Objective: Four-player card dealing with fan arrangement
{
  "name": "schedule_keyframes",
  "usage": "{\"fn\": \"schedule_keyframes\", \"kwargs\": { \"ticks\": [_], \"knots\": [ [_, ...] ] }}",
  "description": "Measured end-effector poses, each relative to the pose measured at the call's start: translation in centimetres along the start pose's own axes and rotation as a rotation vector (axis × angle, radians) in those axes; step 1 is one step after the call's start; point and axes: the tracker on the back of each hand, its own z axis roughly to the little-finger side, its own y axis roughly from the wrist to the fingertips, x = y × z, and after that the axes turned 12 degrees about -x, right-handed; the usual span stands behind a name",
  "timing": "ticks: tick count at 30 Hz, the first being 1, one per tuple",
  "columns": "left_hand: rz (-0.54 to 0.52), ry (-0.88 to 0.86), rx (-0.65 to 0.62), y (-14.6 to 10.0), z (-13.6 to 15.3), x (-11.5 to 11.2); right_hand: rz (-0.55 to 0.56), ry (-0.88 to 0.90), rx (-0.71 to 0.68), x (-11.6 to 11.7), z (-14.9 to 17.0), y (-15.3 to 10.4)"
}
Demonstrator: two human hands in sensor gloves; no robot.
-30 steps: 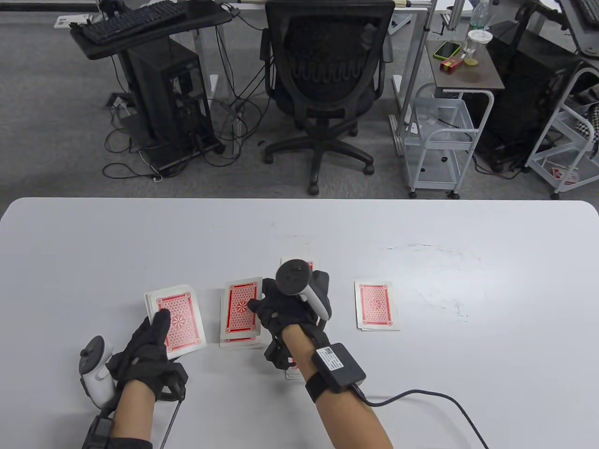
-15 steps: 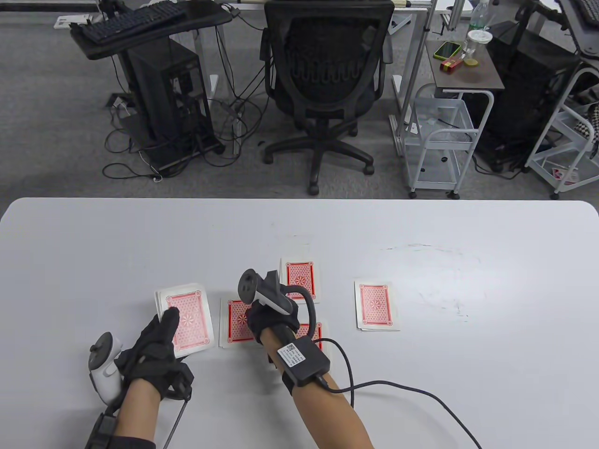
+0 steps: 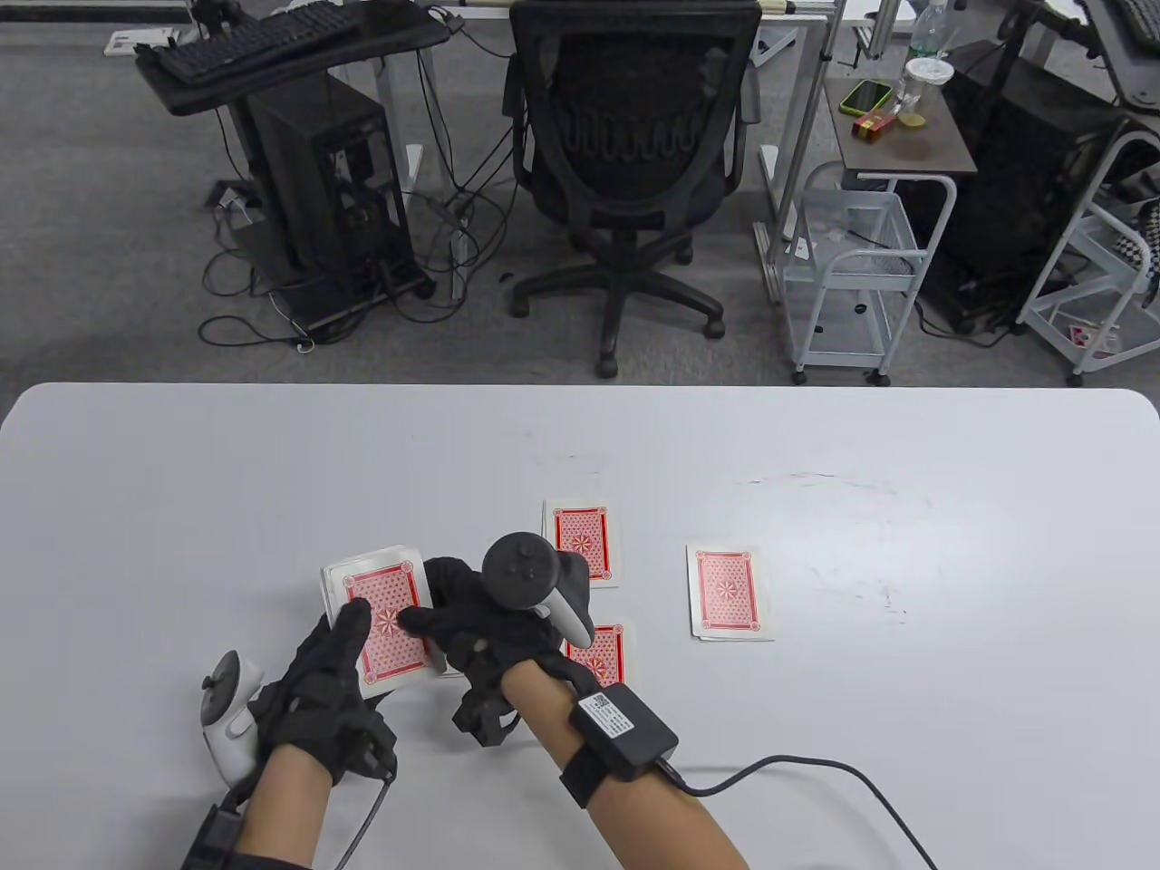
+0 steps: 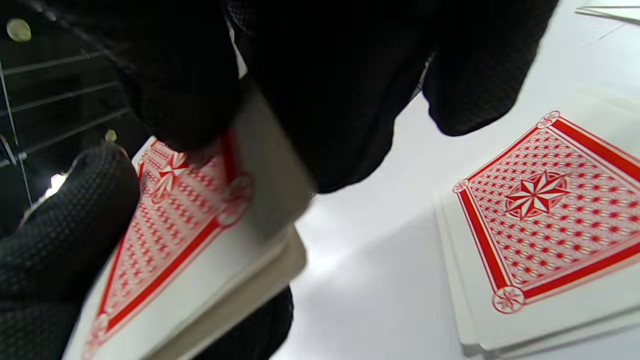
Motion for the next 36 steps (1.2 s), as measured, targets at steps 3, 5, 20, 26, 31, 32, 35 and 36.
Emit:
{"fn": "schedule_keyframes", "kwargs": {
  "ticks": [3,5,20,26,31,32,35,36],
  "knots": [
    [0.028,-0.035,0.019,0.0,0.1,-0.2,0.020,0.069,0.028,-0.9,0.7,-0.2],
    [0.040,-0.030,0.015,0.1,0.0,-0.3,0.011,0.145,0.051,-1.9,1.4,-0.2],
    [0.009,0.039,0.054,1.0,0.4,0.7,0.078,-0.354,0.481,-11.6,8.9,3.1],
    [0.016,0.080,0.058,1.3,0.3,0.7,-0.016,-0.752,0.620,-10.5,12.3,4.5],
    [0.027,0.109,0.062,1.4,0.3,0.5,-0.052,-0.919,0.624,-9.9,12.7,4.3],
    [0.027,0.107,0.062,1.4,0.3,0.5,-0.041,-0.891,0.611,-10.2,12.3,4.2],
    [0.032,0.106,0.055,1.4,0.3,0.4,0.001,-0.781,0.523,-10.5,10.0,3.8],
    [0.034,0.104,0.052,1.4,0.3,0.3,0.011,-0.724,0.493,-10.4,9.0,3.6]
  ]
}}
